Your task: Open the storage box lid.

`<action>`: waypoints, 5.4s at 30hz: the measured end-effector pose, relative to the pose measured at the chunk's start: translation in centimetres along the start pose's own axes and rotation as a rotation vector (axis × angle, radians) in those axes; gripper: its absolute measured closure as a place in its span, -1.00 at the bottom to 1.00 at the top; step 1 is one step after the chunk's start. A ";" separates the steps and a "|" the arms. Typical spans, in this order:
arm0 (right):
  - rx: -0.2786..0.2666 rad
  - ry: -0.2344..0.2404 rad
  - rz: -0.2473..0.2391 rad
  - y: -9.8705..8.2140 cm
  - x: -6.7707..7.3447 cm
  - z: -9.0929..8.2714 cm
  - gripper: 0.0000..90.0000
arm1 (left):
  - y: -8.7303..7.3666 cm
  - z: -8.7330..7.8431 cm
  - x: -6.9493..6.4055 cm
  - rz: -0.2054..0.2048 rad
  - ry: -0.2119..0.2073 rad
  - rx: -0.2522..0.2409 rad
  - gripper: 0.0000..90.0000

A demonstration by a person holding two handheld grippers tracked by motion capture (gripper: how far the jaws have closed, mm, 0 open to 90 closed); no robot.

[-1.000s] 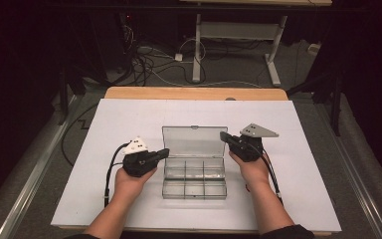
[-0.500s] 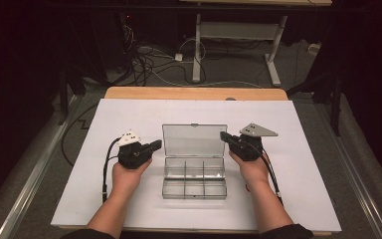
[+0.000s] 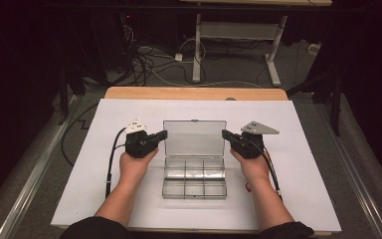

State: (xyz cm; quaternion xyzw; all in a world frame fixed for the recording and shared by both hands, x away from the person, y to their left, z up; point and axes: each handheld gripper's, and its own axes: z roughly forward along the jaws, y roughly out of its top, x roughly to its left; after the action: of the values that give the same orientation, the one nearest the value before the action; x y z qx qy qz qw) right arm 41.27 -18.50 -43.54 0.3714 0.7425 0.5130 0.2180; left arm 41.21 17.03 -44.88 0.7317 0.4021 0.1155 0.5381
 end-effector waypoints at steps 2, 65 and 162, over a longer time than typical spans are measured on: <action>0.004 -0.005 -0.004 0.1 -0.1 0.1 1.00 | 0.1 0.2 0.1 -0.001 0.005 0.004 0.96; 0.227 -0.060 0.001 -0.6 -1.2 1.4 1.00 | -0.9 0.9 0.6 0.004 0.088 0.194 0.96; 0.130 -0.015 -0.078 -7.3 1.5 -8.8 -0.99 | -8.3 -6.9 -2.2 0.137 0.032 0.156 -1.00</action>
State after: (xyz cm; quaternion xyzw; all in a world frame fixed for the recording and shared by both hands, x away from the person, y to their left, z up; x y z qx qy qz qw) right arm 31.76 -24.04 -46.88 0.3596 0.7863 0.4521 0.2189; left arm 31.73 21.08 -48.91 0.7953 0.3675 0.1317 0.4638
